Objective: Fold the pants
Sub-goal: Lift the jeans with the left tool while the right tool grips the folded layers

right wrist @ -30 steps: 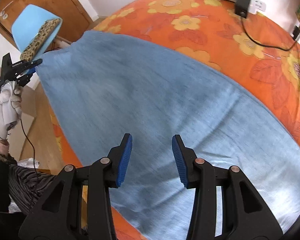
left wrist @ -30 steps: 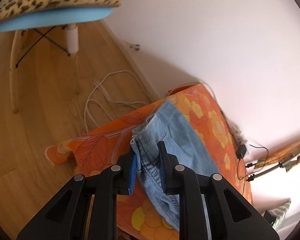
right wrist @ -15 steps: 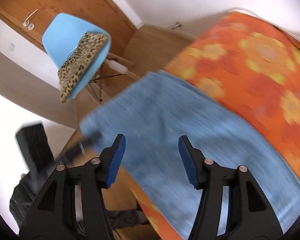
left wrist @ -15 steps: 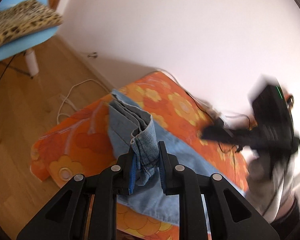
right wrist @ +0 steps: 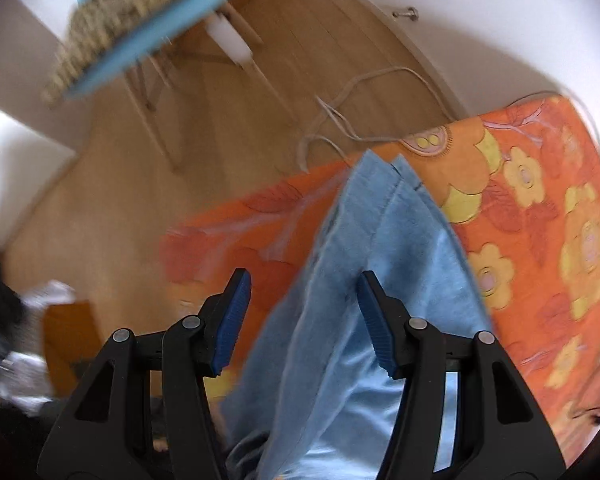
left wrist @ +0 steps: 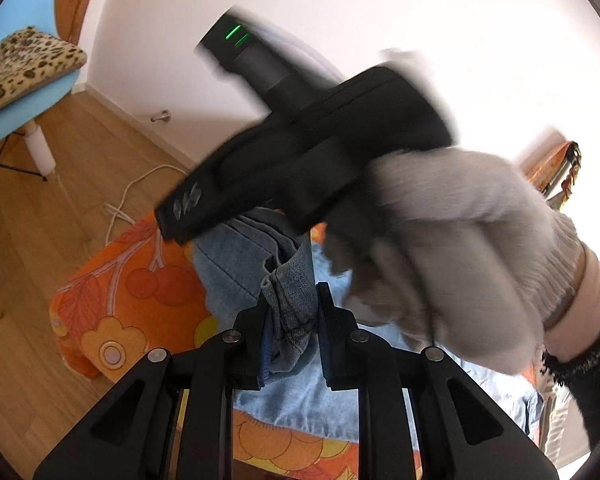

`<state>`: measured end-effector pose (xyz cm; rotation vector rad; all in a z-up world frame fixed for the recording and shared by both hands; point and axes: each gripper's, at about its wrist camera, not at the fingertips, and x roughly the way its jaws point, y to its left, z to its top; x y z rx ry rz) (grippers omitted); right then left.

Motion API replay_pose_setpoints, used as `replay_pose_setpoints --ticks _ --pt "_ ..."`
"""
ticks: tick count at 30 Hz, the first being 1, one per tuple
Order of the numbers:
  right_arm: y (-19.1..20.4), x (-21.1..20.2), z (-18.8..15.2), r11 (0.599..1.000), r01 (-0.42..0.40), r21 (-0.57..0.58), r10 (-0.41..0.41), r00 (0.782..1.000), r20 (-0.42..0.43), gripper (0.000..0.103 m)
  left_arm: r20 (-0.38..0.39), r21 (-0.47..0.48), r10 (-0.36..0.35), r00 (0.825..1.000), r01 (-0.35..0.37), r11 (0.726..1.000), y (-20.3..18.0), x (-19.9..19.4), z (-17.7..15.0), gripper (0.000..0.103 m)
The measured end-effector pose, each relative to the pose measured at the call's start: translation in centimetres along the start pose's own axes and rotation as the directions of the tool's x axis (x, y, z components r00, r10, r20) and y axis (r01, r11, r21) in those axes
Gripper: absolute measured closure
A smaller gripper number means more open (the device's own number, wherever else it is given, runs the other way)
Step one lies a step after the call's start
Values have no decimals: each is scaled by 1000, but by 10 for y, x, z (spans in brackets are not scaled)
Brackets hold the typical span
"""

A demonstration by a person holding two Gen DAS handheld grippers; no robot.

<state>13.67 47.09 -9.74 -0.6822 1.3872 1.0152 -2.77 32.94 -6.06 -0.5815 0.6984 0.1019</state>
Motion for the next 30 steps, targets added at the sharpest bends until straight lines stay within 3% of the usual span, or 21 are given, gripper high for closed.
replay_pose_setpoints --ticks 2,4,5,6,11,17,23,30 --pt "-2 13 0 998 54 -13 -54 998 -41 45 -6 4 -6 1000 6 1000 -2 0 0 85" --pt "-5 19 -3 996 88 -24 -89 995 -47 65 -11 4 -17 1000 17 1000 -4 -1 -2 85" --pt "-8 19 -5 997 75 -13 -76 996 -43 83 -12 7 -20 1000 20 1000 -5 -1 -3 85" --pt "-11 17 -7 998 56 3 -56 998 -43 90 -11 11 -26 1000 26 1000 -7 -3 -4 85" --pt "-33 -24 -28 997 -35 72 29 997 75 95 25 28 -88 996 87 996 -26 -21 2 85" --pt "-72 -118 -74 975 -119 186 65 959 274 96 93 149 -193 977 178 973 -98 -55 11 85" --pt "-125 -210 -171 944 -122 307 -19 907 421 96 33 266 -311 950 291 919 -193 -62 2 85" --pt "-195 -279 -342 868 -92 488 -186 851 491 97 -111 397 -429 896 436 808 -324 -57 -41 85"
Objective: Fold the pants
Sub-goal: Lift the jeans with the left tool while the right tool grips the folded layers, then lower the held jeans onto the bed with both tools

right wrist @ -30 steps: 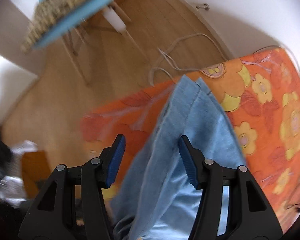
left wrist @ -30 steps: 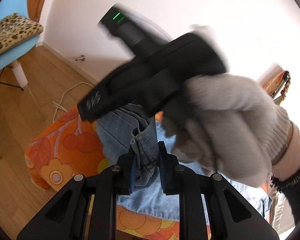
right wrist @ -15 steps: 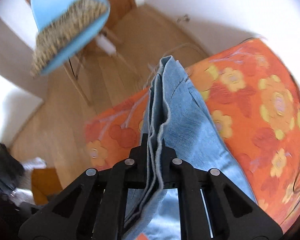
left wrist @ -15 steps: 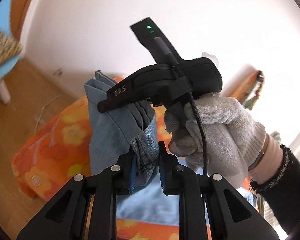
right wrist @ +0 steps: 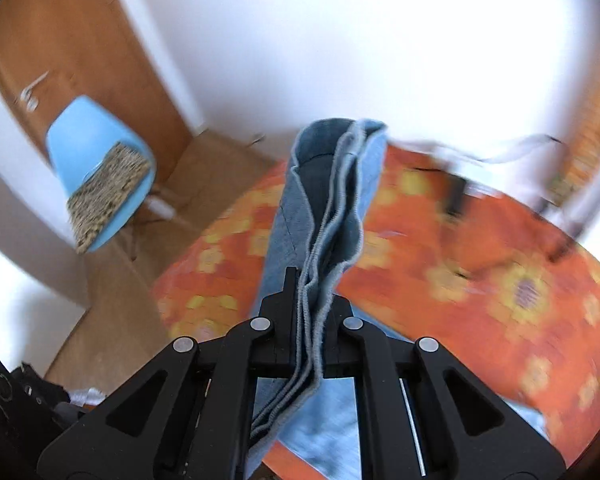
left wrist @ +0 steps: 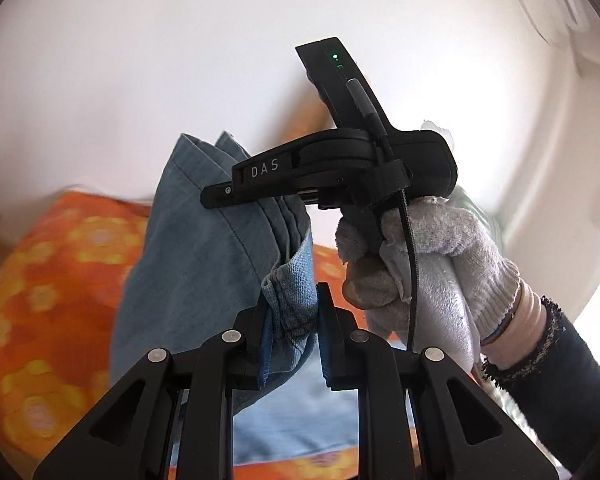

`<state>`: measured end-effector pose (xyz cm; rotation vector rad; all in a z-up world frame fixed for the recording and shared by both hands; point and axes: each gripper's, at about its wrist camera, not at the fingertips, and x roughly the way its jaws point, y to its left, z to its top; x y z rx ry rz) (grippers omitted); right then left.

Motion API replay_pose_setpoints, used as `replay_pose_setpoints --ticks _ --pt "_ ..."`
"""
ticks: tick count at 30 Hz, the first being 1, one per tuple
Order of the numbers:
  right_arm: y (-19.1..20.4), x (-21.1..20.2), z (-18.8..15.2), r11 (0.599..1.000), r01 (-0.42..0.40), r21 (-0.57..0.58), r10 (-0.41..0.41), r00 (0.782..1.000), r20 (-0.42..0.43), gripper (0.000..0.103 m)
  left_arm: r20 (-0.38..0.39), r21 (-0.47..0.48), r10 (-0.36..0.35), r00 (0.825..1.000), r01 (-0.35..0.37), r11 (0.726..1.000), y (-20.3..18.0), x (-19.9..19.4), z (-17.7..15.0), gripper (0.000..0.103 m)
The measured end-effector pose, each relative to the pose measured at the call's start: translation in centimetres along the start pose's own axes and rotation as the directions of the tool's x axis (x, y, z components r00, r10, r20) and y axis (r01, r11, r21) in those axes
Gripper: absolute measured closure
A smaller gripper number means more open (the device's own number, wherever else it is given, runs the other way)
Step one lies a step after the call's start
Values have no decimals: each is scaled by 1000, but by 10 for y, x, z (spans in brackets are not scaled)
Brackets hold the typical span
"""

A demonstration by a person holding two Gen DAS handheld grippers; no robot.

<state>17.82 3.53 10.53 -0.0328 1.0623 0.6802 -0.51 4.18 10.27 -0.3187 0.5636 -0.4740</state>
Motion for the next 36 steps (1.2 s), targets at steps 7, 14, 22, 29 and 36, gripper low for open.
replay_pose_setpoints --ticks 7,14,22,29,36 --pt "-124 -88 -81 979 116 167 -127 990 54 97 -150 89 -193 970 207 974 -117 85 -26 85" --pt "-243 -145 -186 905 189 380 -220 975 38 97 -329 104 -316 890 366 925 -207 171 -81 85" --pt "-330 -154 -320 807 162 568 -208 978 18 97 -527 125 -317 788 441 889 -273 242 -163 86" --pt "-354 -136 -373 766 95 635 -157 987 43 97 -602 140 -267 752 430 892 -281 276 -198 86" --pt "-359 -135 -382 785 39 618 -108 991 75 96 -607 193 -238 758 431 881 -272 276 -214 86"
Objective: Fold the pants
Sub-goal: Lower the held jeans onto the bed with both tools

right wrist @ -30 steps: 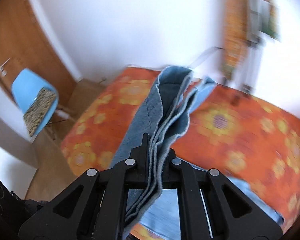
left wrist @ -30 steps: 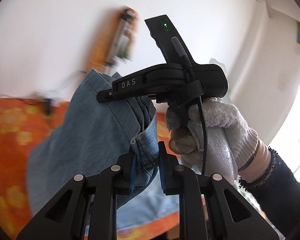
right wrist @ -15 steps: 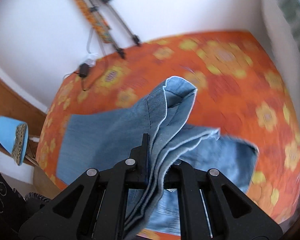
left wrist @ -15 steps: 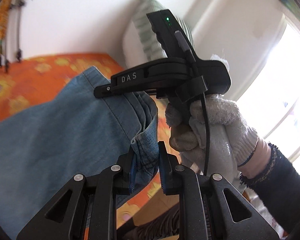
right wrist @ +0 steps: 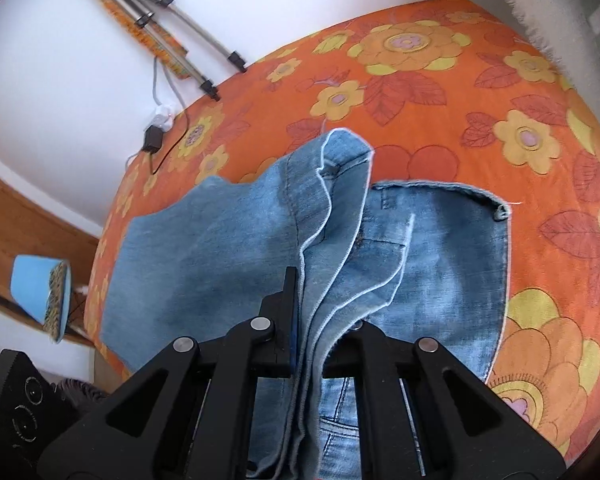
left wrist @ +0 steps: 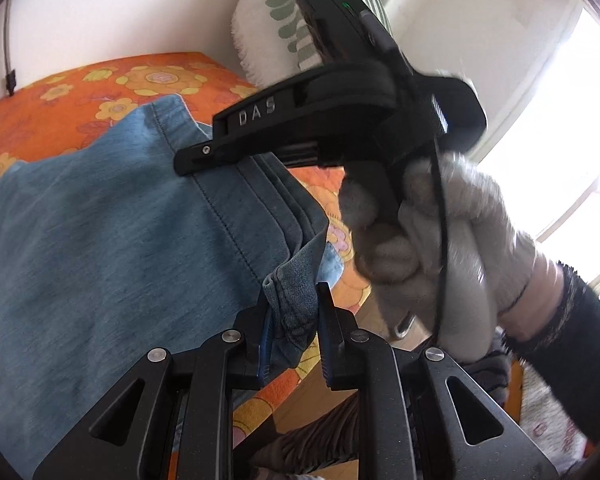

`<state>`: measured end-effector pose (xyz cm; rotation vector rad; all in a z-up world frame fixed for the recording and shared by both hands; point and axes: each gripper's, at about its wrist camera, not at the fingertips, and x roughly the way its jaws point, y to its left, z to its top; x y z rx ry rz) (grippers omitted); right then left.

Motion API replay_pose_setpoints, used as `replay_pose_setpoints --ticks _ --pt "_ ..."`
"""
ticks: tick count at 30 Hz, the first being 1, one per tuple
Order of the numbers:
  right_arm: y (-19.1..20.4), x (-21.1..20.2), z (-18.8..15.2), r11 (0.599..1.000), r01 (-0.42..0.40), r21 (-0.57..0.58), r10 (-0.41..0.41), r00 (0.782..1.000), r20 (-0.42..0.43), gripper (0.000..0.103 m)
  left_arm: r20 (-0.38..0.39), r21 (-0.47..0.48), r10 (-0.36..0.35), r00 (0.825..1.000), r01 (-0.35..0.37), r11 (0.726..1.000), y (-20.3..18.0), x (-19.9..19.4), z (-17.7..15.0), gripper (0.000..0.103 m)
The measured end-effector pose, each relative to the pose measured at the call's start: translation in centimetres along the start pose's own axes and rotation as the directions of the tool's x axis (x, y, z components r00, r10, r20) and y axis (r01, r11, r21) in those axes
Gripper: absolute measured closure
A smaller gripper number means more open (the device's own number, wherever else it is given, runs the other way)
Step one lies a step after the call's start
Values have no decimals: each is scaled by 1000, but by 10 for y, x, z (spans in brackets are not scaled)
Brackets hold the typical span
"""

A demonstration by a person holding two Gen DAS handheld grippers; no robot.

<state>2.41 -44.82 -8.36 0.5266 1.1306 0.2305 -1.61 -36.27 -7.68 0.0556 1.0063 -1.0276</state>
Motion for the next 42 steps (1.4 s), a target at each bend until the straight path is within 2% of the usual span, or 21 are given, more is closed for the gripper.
replay_pose_setpoints --ticks 2,4,5,6,8,9,10,11,14,17,20,22,23,25,27,31,33,35,39,40,42 --pt "-4 -1 2 999 -42 9 42 999 -21 91 -4 20 11 1000 -11 1000 0 3 -4 86" --pt "-12 -4 6 996 -80 40 81 997 -17 77 -11 8 3 1000 -3 1000 3 6 -7 86" --pt "-15 -4 9 994 -98 55 98 995 -10 64 -14 4 0 1000 0 1000 4 7 -8 86" --pt "-19 -3 15 990 -119 77 120 993 -9 61 -17 3 0 1000 0 1000 5 8 -9 86" --pt "-23 2 23 987 -116 110 117 993 -5 61 -19 7 7 1000 -7 1000 6 10 -10 86" --pt "-22 4 26 987 -114 113 115 993 -2 68 -17 9 9 1000 -9 1000 5 9 -11 86" --pt "-19 6 28 990 -95 102 95 995 1 79 -15 8 9 1000 -9 1000 5 8 -9 86" --pt "-11 7 28 997 -49 66 49 999 6 96 -12 8 6 1000 -6 1000 4 7 -9 86" --pt "9 -8 26 999 -13 -50 16 998 68 97 5 24 5 1000 -5 1000 -2 4 -7 86" --pt "10 -29 25 995 23 -98 -10 991 133 97 6 45 17 1000 -17 999 -12 3 -9 83" --pt "-5 -22 26 996 56 -74 -48 993 104 96 -58 23 -12 998 13 1000 -12 18 -9 78" --pt "-12 -12 27 991 116 -69 -112 992 52 86 -89 59 -21 996 26 998 -20 18 -16 75" --pt "-16 -13 27 988 146 -51 -143 988 49 77 -96 79 -16 995 23 997 -23 15 -20 74" --pt "-27 -24 28 982 188 -1 -188 978 88 75 -89 92 -18 996 26 995 -23 3 -27 74" --pt "-35 -42 28 987 158 27 -160 978 131 75 -71 84 -16 997 22 996 -17 -13 -33 74" --pt "-33 -62 33 993 114 1 -112 977 180 74 -42 95 32 999 -28 995 -8 -24 -34 74" --pt "-30 -60 39 996 84 2 -83 981 173 73 -50 89 32 998 -28 996 -7 -15 -28 74" --pt "-27 -50 45 998 64 2 -63 986 157 71 -52 122 49 997 -43 992 -13 -6 -24 74" --pt "-22 -28 52 999 49 -1 -49 994 100 69 -40 207 114 993 -104 973 -26 13 -18 74" --pt "-22 -26 52 999 50 -5 -50 995 91 69 -12 231 170 985 -163 959 -30 18 -18 74" --pt "-19 -21 53 998 60 -20 -59 995 81 69 -25 266 186 982 -173 948 -33 29 -18 74"
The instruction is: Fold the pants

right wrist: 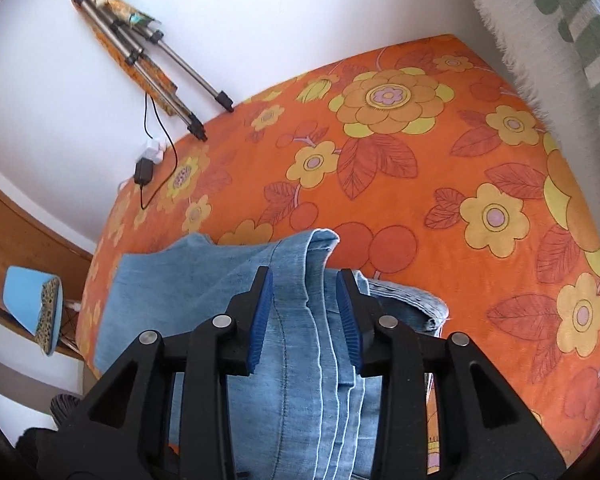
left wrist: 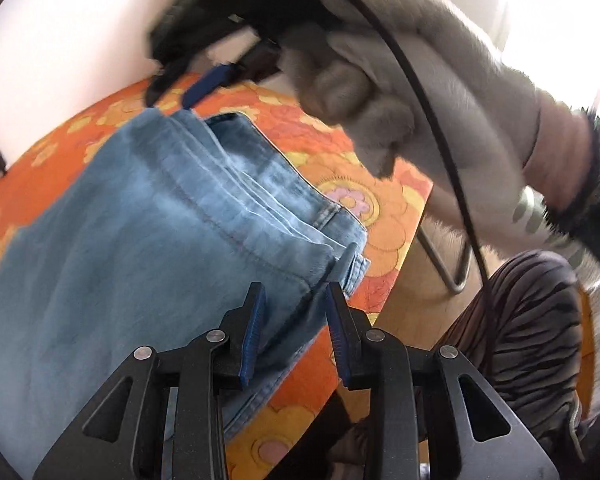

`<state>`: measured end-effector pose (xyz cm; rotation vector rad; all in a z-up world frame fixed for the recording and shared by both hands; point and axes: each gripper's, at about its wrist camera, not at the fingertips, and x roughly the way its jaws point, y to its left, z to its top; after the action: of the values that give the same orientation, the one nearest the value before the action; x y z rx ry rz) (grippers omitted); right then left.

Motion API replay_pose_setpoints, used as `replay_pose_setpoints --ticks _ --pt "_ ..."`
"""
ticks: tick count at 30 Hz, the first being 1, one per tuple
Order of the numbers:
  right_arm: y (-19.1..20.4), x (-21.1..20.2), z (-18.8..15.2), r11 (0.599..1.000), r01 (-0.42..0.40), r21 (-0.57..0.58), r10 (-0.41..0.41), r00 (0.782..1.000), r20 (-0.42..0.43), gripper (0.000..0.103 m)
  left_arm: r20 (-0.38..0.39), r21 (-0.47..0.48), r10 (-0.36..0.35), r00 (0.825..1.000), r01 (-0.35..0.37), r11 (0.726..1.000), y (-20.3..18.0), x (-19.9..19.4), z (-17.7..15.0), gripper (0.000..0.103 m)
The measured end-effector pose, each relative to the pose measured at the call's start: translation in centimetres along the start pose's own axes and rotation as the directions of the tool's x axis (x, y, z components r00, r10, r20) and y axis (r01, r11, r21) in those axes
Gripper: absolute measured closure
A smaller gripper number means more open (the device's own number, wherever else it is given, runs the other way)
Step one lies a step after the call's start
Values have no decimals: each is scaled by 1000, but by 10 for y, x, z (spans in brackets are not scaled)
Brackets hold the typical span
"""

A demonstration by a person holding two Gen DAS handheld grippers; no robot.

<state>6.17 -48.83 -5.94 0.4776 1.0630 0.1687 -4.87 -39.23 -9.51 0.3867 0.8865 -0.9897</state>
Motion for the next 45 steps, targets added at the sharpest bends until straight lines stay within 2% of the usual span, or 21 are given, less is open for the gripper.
replay_pose_setpoints --ticks 2,5,7,10,12,16,23,30,31,32,33,40,41,42,43,45 --pt "1 -1 0 1000 -2 -6 2 1000 2 68 -23 14 -5 1000 6 1000 -8 9 -1 74" --pt "-3 -5 1 1000 -18 5 18 1000 12 68 -3 55 32 999 -32 998 -18 9 -3 73" --pt "-8 -5 4 1000 -22 14 22 1000 14 68 7 16 0 1000 0 1000 -12 2 -2 69" --pt "-13 -4 11 999 -40 28 40 999 11 68 38 -20 -28 999 29 999 -1 -18 -3 69" --pt "-12 0 15 999 -33 19 32 999 2 67 61 -6 10 998 -9 1000 6 -27 -5 69" --pt "-11 10 21 1000 -22 14 23 1000 -19 67 21 -20 38 999 -38 999 26 -20 -7 69" --pt "-6 24 22 1000 -1 -12 0 998 -56 67 0 142 61 998 -60 988 -7 -7 -14 69" --pt "-5 24 21 1000 2 -14 -3 998 -58 67 12 186 92 996 -92 978 -20 5 -4 69" --pt "-5 25 21 1000 1 -12 -2 998 -60 67 12 195 94 996 -94 976 -21 7 -2 72" --pt "-6 25 21 1000 -2 -8 1 998 -62 67 14 197 86 996 -87 977 -21 9 -1 83" --pt "-6 26 22 1000 -7 -5 6 998 -64 67 14 188 77 997 -78 979 -20 10 -1 86" --pt "-5 35 24 1000 -7 -13 6 998 -68 67 61 83 1 998 -6 997 -8 -4 0 96" --pt "-4 36 24 1000 -8 -23 6 998 -69 71 68 71 -6 998 2 997 -7 -7 0 96" --pt "-1 36 22 999 -3 -39 1 998 -67 84 80 57 -19 997 15 998 -7 -12 1 96" --pt "2 35 21 998 13 -56 -17 998 -63 90 89 48 -30 996 26 999 -7 -15 2 96" --pt "6 31 20 996 37 -84 -40 998 -44 96 106 38 -42 993 38 999 -8 -22 4 96"
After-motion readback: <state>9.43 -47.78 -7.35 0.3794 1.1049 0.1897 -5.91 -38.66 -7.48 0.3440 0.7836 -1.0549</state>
